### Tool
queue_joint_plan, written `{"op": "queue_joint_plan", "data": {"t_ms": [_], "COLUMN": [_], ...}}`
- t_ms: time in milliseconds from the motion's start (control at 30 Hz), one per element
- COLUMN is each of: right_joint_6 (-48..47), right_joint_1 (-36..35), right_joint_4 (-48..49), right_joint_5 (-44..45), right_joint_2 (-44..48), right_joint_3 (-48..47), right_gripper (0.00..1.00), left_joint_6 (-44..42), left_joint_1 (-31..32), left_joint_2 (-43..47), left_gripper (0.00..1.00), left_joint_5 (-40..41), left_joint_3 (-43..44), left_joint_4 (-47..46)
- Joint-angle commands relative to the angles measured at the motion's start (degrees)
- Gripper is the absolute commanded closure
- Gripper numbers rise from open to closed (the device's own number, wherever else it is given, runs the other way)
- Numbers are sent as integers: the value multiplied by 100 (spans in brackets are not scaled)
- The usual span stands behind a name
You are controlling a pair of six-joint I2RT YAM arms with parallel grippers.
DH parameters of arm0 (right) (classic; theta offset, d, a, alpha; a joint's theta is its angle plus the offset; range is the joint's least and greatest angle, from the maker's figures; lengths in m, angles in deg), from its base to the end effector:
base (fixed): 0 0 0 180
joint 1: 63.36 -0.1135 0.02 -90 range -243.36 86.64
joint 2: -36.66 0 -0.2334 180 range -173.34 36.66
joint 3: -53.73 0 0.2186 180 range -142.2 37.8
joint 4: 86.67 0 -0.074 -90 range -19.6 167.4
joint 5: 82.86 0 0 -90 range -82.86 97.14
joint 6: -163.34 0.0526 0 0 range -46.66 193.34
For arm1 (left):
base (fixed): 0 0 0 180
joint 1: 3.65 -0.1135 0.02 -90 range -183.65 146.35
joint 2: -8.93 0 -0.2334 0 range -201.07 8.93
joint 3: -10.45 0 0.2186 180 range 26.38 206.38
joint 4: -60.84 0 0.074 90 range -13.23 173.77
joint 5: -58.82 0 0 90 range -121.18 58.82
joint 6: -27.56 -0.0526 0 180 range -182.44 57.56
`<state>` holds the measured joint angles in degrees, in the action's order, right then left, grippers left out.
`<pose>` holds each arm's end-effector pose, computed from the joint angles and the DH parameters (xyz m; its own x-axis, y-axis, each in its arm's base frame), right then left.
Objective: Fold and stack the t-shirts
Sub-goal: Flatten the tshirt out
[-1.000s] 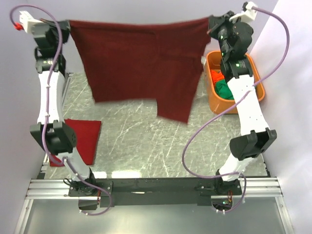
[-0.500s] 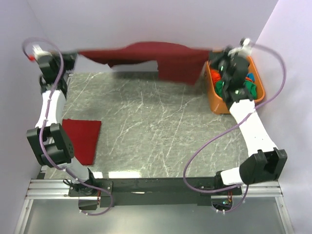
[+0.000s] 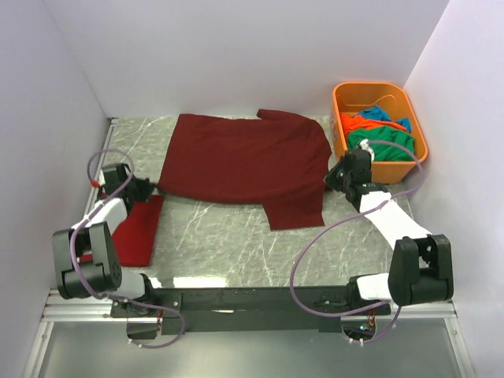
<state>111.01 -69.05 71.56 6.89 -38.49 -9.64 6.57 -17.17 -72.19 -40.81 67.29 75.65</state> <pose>0.2783 0.0280 0.2245 -0.4981 0.5645 -0.6582 0.2547 0.8208 0.5112 0.2752 0.0571 0.1749 -0.1223 -0.9761 -0.1795 -0.6097 0.2166 -0.7624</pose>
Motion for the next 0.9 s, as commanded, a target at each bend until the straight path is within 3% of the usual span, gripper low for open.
{"op": "queue_joint_plan", "data": {"t_ms": [0,133,367,433,700,867], "right_joint_6": [12,-49,-58,12,407,469], "right_joint_1": [51,77,86,77,-221,-590], "right_joint_4": [-110,-171,-565,-689,-1120,-962], "right_joint_5": [-81,-37,192,306,403,534], "right_joint_2": [-43,62,685,1028,2074,1812], "right_joint_3": [339,762,1158,1237,1992,2178], "right_gripper": [100,99,60,54,54,55], "left_joint_6": [-133,-318,-512,-529,-503,-468], "left_joint_1": [121,165,174,183,174,183], "left_joint_2": [474,921,1099,1002,1046,1072], "left_gripper": [99,99,99,99,99,99], "left_joint_5": [706,945,954,928,884,866], "left_joint_3": [-302,-592,-654,-610,-549,-592], "left_joint_4": [418,780,886,877,894,912]}}
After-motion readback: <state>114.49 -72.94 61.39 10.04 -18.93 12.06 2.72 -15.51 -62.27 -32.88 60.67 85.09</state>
